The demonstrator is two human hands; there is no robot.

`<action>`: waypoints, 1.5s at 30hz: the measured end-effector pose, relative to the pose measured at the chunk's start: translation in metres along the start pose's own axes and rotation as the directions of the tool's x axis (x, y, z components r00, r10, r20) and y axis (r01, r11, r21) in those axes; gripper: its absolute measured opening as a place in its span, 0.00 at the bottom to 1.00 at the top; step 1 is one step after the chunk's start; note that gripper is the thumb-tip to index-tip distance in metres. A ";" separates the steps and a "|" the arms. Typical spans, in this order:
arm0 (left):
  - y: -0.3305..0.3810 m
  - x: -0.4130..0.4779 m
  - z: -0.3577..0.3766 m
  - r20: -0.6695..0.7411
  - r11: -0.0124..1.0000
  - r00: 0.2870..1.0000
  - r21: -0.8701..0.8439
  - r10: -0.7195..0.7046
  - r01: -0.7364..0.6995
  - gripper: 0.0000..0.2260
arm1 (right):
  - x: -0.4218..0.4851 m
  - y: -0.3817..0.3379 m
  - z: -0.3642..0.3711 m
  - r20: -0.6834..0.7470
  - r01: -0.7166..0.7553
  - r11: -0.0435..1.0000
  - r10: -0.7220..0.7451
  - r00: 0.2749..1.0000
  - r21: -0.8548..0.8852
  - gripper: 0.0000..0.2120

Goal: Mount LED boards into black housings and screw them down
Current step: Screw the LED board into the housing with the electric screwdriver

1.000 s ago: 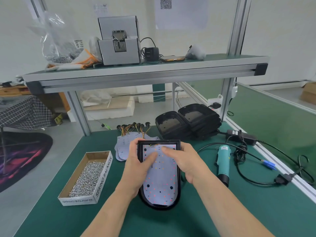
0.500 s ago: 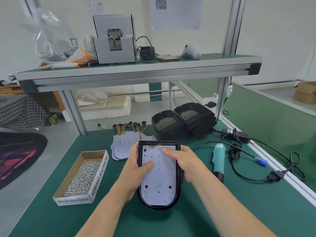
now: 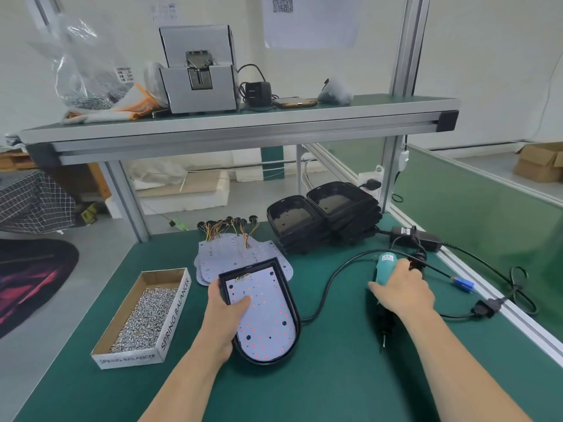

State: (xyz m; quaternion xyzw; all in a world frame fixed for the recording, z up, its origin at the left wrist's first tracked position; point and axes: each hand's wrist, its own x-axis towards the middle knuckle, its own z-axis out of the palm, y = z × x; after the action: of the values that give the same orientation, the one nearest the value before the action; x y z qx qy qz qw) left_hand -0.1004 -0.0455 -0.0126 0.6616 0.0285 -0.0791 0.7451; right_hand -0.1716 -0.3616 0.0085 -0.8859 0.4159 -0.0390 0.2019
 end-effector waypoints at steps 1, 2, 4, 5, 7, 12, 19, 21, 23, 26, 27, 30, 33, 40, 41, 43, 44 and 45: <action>0.000 0.002 0.000 -0.002 1.000 1.000 0.002 -0.023 0.023 0.25 | 0.002 -0.001 -0.001 0.013 0.000 1.000 0.000 1.000 0.005 0.30; 0.000 0.003 0.000 -0.007 0.999 0.999 0.004 -0.046 0.046 0.25 | 0.003 -0.002 -0.003 0.028 -0.010 1.000 0.009 1.000 0.025 0.29; 0.001 0.004 0.000 -0.010 0.997 0.997 0.009 -0.083 0.083 0.24 | 0.006 -0.002 -0.005 0.092 -0.080 0.973 0.061 0.994 0.215 0.29; 0.001 0.005 0.000 -0.007 0.995 0.995 0.010 -0.098 0.098 0.23 | 0.007 -0.001 -0.006 0.154 -0.139 0.909 0.084 0.985 0.393 0.27; 0.001 0.007 -0.001 -0.012 0.994 0.994 0.015 -0.108 0.108 0.23 | 0.005 0.002 -0.006 0.319 -0.291 0.635 0.073 0.945 0.716 0.22; -0.001 0.013 -0.004 -0.106 0.995 0.991 0.056 -0.077 0.083 0.23 | -0.029 0.001 -0.012 0.494 -0.476 0.138 -0.162 0.854 0.868 0.15; 0.010 0.014 -0.025 -0.457 0.993 0.888 0.116 0.057 -0.004 0.21 | -0.065 0.000 -0.012 0.453 -0.461 0.022 -0.232 0.861 0.887 0.15; 0.014 0.011 -0.027 -0.512 0.975 0.847 0.219 0.142 -0.031 0.23 | -0.068 -0.003 -0.008 0.410 -0.406 0.058 -0.123 0.904 0.912 0.11; 0.020 0.007 -0.029 -0.550 0.939 0.807 0.344 0.217 -0.019 0.25 | -0.069 -0.004 -0.006 0.390 -0.387 0.053 -0.045 0.920 0.920 0.09; 0.027 0.002 -0.036 -0.586 0.911 0.756 0.411 0.292 -0.033 0.26 | -0.068 -0.003 -0.002 0.349 -0.349 -0.026 0.010 0.937 0.937 0.09; 0.027 0.001 -0.039 -0.609 0.912 0.731 0.407 0.308 -0.045 0.26 | -0.069 -0.002 -0.001 0.338 -0.336 -0.068 0.020 0.941 0.939 0.08; 0.028 0.004 -0.054 -0.704 0.945 0.651 0.320 0.286 -0.069 0.24 | -0.068 0.001 0.001 0.334 -0.329 -0.261 -0.027 0.942 0.907 0.09; 0.027 0.006 -0.057 -0.750 0.966 0.621 0.253 0.229 -0.051 0.23 | -0.066 0.007 0.002 0.299 -0.372 -0.497 -0.223 0.928 0.784 0.13; 0.026 -0.001 -0.038 -0.623 0.915 0.721 0.403 0.304 -0.037 0.25 | -0.054 0.014 -0.008 0.046 -0.250 -0.554 -0.356 0.934 0.794 0.08; 0.031 0.000 -0.036 -0.606 0.889 0.711 0.454 0.356 -0.059 0.25 | -0.051 0.014 -0.011 0.031 -0.211 -0.538 -0.323 0.946 0.816 0.07; 0.039 0.001 -0.035 -0.577 0.848 0.698 0.524 0.424 -0.083 0.23 | -0.047 0.014 -0.016 0.014 -0.154 -0.528 -0.259 0.966 0.835 0.06; 0.042 0.002 -0.034 -0.573 0.839 0.695 0.538 0.435 -0.081 0.23 | -0.045 0.014 -0.018 0.011 -0.137 -0.533 -0.232 0.973 0.835 0.05; 0.043 0.003 -0.035 -0.577 0.837 0.692 0.543 0.433 -0.071 0.23 | -0.044 0.015 -0.020 0.014 -0.128 -0.538 -0.211 0.977 0.833 0.05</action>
State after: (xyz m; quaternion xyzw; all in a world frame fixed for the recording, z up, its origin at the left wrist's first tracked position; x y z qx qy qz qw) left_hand -0.0889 -0.0067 0.0252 0.8037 0.1839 0.2708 0.4969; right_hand -0.2152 -0.3436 0.0252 -0.2624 0.1032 -0.3055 0.9095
